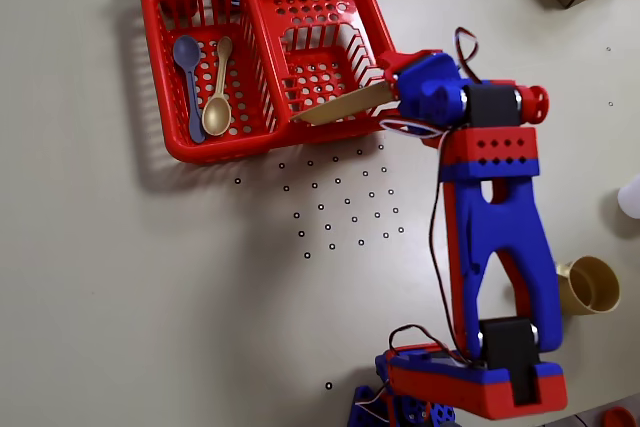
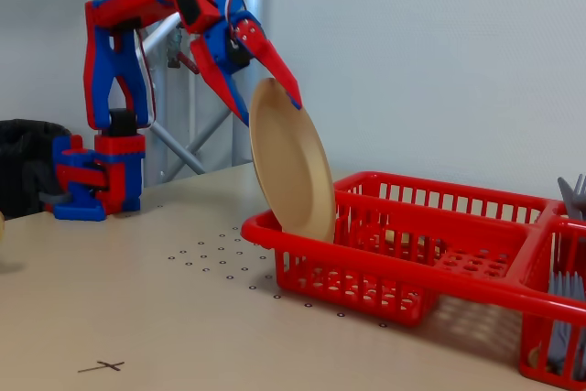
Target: Grasp the plate, place it on the cross drawn on the table.
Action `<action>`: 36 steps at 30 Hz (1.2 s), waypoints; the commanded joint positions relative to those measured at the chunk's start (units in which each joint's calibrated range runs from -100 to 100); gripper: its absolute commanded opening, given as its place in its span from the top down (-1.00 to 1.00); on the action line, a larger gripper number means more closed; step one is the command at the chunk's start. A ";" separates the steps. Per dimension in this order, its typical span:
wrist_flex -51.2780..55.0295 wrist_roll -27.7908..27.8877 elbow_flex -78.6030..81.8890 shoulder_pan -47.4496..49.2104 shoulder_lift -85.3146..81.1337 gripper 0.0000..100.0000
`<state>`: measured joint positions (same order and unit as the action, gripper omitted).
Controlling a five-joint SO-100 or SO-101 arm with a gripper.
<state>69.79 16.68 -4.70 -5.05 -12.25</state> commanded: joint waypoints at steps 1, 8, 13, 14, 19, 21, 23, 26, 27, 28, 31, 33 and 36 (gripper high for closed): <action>-0.05 0.44 -2.91 -1.05 -0.59 0.54; -0.05 0.54 -2.91 -1.48 1.43 0.58; -0.05 0.34 -4.73 -1.62 2.96 0.65; -0.05 0.34 -4.91 -1.62 3.21 0.67; 0.11 0.73 -5.09 -1.77 3.55 0.79; 0.67 0.78 -5.72 -1.62 3.72 0.83; 1.40 0.68 -6.81 -1.55 4.06 0.86; 2.20 0.49 -8.08 -1.26 4.39 0.87; 2.44 0.44 -8.44 -1.19 4.48 0.89; 2.68 0.39 -8.81 -1.12 4.48 0.90; 3.97 0.29 -9.89 -0.83 4.56 0.95; 5.18 0.54 -10.71 -0.62 4.56 0.99; 6.63 0.49 -11.53 -0.40 4.48 1.00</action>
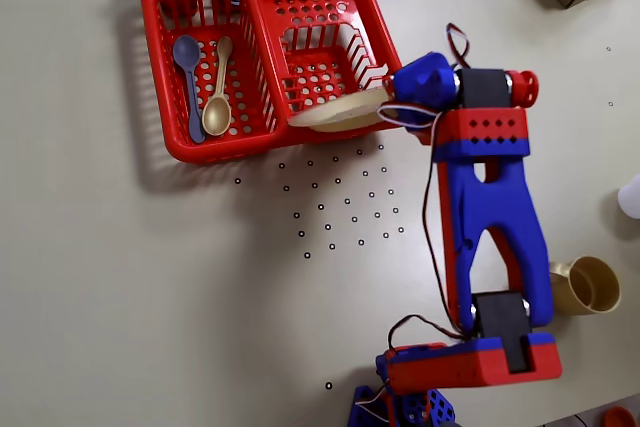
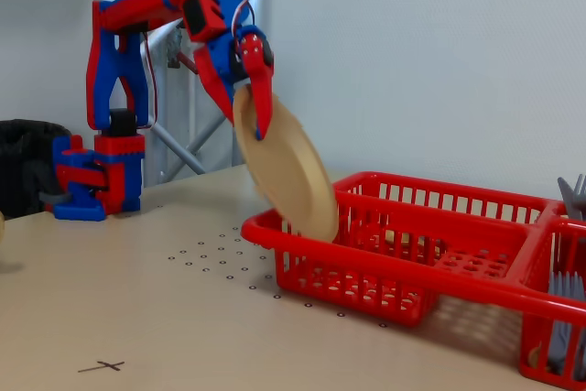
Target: Grasp the plate, place it on the cross drawn on the table.
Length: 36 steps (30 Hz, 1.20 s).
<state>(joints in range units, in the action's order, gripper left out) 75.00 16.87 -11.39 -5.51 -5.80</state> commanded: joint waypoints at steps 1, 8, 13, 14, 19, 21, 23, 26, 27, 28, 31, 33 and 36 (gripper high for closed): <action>1.74 0.29 -5.11 0.20 -2.06 1.00; 2.06 0.24 -6.11 0.84 -3.58 1.00; 2.06 -0.83 -8.64 1.13 -4.34 1.00; 2.06 -1.32 -9.19 1.20 -4.60 1.00; 2.06 -3.32 -11.36 1.49 -5.95 1.00; 2.06 -4.10 -12.54 1.56 -6.20 1.00; 2.06 -4.54 -13.72 1.56 -6.20 1.00; 2.06 -5.18 -15.90 1.34 -6.03 1.00; 2.06 -5.32 -16.71 1.20 -5.86 1.00; 2.06 -5.52 -17.62 1.06 -5.70 1.00; 1.98 -6.01 -20.16 0.77 -5.36 1.00; 1.98 -6.25 -21.88 0.41 -4.93 1.00; 1.98 -6.79 -25.42 -0.31 -3.41 1.00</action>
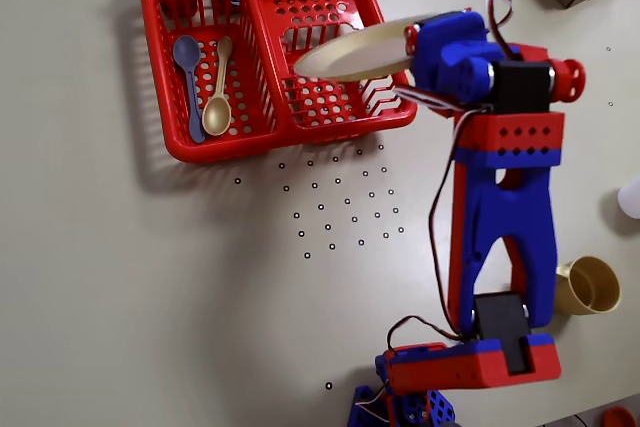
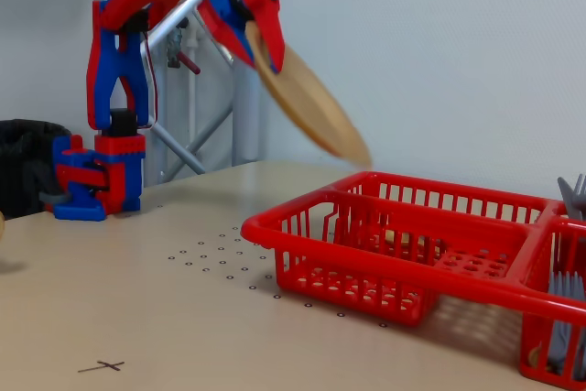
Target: Grasp the plate, place it on the cross drawn on the table.
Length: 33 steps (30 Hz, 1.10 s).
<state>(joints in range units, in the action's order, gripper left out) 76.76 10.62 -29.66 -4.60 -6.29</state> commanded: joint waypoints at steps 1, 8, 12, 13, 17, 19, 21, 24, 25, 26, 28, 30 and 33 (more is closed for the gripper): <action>0.22 -0.68 -8.15 -1.58 -2.33 1.00; 0.22 -1.37 -15.67 -5.45 2.49 1.00; 0.22 -0.59 -18.85 -9.04 5.95 1.00; 0.22 -0.29 -19.39 -9.98 6.71 1.00; -0.18 -0.29 -20.75 -13.21 8.91 1.00; -0.18 -0.68 -21.48 -14.50 9.67 1.00; 1.27 -0.39 -21.20 -15.50 9.67 1.00; 2.63 0.20 -21.02 -17.01 10.43 1.00; 2.71 0.34 -21.48 -17.59 10.94 1.00; 2.79 0.34 -22.02 -18.16 11.45 1.00; 3.84 0.59 -23.65 -19.45 12.55 1.00; 3.28 0.10 -24.29 -20.82 13.48 1.00; 2.96 0.34 -25.83 -23.47 15.34 1.00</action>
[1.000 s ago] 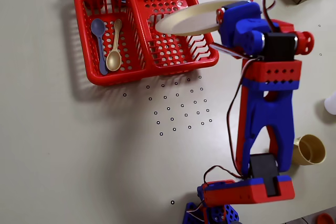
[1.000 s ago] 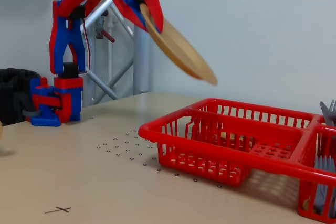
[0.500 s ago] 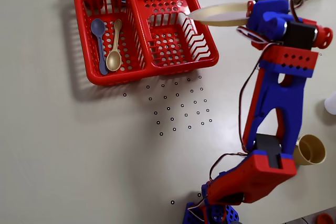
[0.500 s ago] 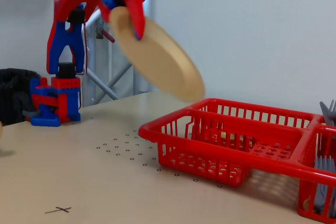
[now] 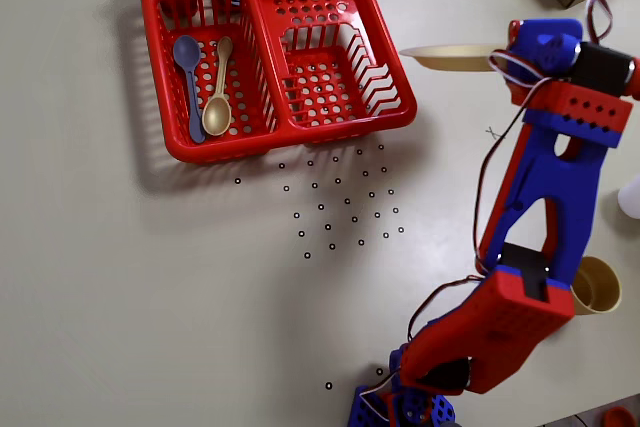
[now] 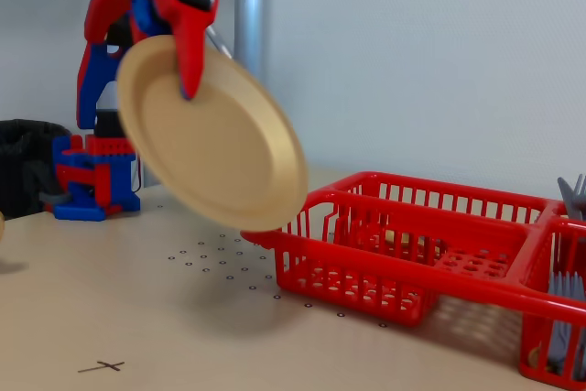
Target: Grasp the plate, place it on the cross drawn on the table.
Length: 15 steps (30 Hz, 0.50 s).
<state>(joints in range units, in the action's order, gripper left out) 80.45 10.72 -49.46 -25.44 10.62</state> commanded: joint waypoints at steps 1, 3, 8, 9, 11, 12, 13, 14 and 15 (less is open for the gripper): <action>-1.13 0.24 -6.30 -3.63 -1.24 1.00; -2.18 0.24 -5.94 -5.50 -1.15 1.00; -6.04 0.54 -5.57 -9.37 0.88 1.00; -6.61 0.88 -5.39 -10.02 1.47 1.00; -7.97 1.61 -3.67 -11.02 2.40 1.00; -8.70 1.76 -3.13 -11.45 3.07 1.00; -9.26 1.76 -3.13 -11.89 4.00 1.00; -9.99 1.61 -3.13 -12.24 5.02 1.00; -10.71 1.47 -3.22 -12.53 5.95 1.00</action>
<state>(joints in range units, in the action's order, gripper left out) 72.68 12.23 -50.27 -36.46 17.48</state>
